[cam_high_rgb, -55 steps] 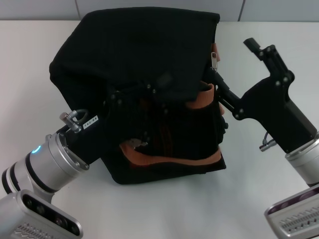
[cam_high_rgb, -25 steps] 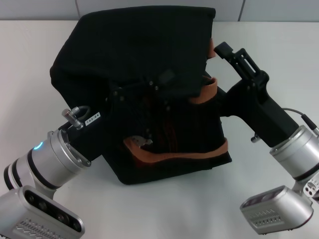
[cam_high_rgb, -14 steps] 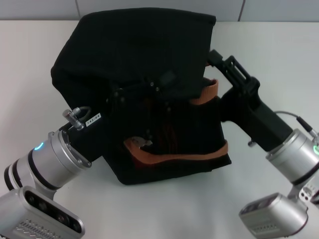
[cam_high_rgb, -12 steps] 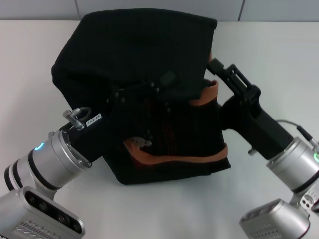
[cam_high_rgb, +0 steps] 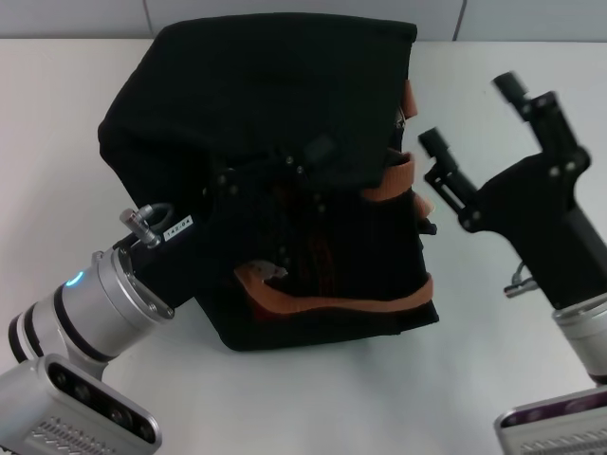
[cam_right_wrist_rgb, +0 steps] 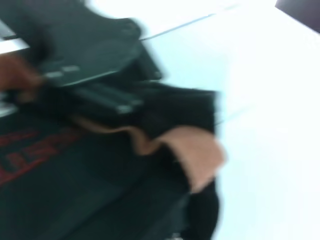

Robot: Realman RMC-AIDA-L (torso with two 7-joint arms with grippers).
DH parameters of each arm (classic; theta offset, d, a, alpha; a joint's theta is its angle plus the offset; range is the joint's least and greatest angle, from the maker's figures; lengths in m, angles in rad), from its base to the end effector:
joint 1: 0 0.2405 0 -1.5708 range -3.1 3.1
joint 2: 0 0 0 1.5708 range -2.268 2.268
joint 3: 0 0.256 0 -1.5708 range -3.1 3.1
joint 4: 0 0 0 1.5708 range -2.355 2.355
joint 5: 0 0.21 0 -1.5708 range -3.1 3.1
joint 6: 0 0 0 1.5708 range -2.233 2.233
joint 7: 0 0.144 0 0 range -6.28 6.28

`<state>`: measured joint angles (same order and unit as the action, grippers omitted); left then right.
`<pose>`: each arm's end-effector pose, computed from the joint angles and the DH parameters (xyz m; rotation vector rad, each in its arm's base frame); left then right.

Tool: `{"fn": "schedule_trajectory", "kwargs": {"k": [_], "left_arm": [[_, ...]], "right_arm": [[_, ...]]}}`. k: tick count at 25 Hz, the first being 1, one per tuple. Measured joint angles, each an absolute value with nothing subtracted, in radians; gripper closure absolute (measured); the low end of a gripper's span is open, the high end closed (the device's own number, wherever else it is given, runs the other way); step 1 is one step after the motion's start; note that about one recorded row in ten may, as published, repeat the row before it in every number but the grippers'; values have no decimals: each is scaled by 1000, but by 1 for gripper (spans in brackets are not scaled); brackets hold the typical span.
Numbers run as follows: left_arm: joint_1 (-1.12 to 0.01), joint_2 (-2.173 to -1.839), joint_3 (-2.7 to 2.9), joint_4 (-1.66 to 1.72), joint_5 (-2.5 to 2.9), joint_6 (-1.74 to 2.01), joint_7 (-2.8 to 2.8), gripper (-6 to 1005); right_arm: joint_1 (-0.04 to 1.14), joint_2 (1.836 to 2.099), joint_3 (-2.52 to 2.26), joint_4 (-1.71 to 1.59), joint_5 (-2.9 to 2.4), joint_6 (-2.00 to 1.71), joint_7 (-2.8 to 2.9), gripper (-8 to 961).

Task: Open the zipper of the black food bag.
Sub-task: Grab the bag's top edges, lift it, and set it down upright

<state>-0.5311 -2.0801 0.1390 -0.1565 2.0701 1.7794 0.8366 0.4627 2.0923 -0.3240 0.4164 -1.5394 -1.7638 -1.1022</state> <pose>-0.2168 0.2542 -0.0628 -1.6992 1.0365 -0.7348 0.2301 0.2396 -0.0673 -1.5452 -0.6912 0.4409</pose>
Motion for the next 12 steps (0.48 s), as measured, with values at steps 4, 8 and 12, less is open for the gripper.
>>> {"fn": "schedule_trajectory", "kwargs": {"k": [4, 8, 12], "left_arm": [[-528, -2080, 139, -156, 2070, 1779, 836, 873], [-528, -2080, 138, -157, 2069, 1779, 836, 874], [-531, -2080, 138, -158, 2069, 1779, 836, 874]], "right_arm": [[466, 2092, -313, 417, -1544, -1773, -1029, 142], [477, 2093, -313, 417, -1559, -1753, -964, 143], [489, 2094, -313, 414, -1595, -1742, -949, 145]]}}
